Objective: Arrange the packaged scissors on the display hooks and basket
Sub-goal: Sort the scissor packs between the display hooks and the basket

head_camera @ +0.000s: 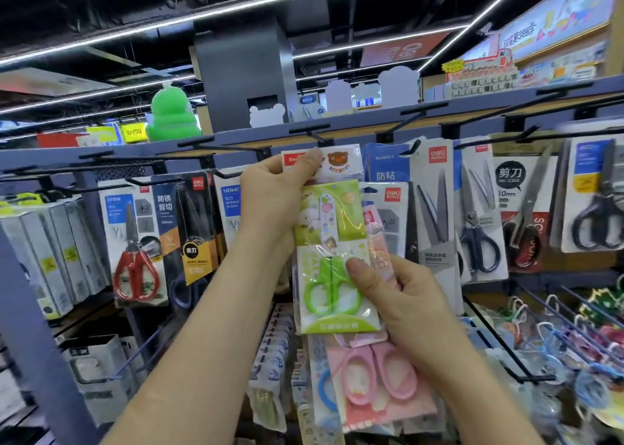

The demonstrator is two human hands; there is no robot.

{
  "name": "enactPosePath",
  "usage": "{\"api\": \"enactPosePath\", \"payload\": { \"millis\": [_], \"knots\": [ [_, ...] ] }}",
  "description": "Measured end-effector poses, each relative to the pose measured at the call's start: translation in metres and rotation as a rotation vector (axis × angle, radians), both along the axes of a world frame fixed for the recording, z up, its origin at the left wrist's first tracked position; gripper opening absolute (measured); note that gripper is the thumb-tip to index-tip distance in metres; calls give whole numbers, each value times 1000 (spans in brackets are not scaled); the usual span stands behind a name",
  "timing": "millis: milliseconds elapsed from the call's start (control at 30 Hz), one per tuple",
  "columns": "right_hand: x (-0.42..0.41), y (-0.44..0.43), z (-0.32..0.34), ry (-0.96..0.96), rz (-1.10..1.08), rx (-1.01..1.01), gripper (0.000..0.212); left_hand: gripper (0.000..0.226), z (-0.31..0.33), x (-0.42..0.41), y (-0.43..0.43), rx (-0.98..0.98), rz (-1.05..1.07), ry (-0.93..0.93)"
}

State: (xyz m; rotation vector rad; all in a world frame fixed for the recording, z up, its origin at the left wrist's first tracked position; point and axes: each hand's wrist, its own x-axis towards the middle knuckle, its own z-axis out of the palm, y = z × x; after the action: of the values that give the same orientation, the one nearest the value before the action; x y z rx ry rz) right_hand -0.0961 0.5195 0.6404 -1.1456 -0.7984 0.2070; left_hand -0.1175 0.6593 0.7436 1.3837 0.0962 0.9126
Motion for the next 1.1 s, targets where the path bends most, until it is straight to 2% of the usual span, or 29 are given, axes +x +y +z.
{"api": "enactPosePath", "payload": {
  "millis": [100, 200, 333, 367, 433, 567, 667, 733, 800, 1000, 1100],
  "knots": [
    [0, 4, -2, 8, -28, -1, 27, 14, 5, 1, 8, -62, -92, 90],
    [1, 9, -3, 18, -45, -4, 26, 12, 5, 3, 9, -24, -41, 114],
    [1, 11, -6, 31, -41, -2, 25, 51, -24, -23, 12, 204, 18, 33],
    [2, 12, -6, 23, -48, -6, 26, 55, -35, -32, 10, 281, -3, 22],
    [3, 12, -9, -29, -87, -31, 33, 48, -53, -41, 9, 363, -29, 39],
    [-1, 7, -13, -157, -181, -108, 46, 34, -57, -26, 23, 227, 46, 59],
    [2, -5, -22, -293, -371, -222, 65, 32, -51, -8, 34, 259, 124, 76],
    [7, -17, -28, -407, -515, -302, 60, 35, -50, 7, 36, 326, 188, 105],
    [10, -30, -30, -443, -596, -315, 53, 41, -51, 21, 36, 421, 276, 165],
    [14, -44, -28, -322, -578, -145, 44, 64, -64, 57, 37, 774, 498, 401],
    [16, -41, -26, -240, -502, -71, 49, 65, -64, 51, 32, 960, 632, 453]
  ]
}}
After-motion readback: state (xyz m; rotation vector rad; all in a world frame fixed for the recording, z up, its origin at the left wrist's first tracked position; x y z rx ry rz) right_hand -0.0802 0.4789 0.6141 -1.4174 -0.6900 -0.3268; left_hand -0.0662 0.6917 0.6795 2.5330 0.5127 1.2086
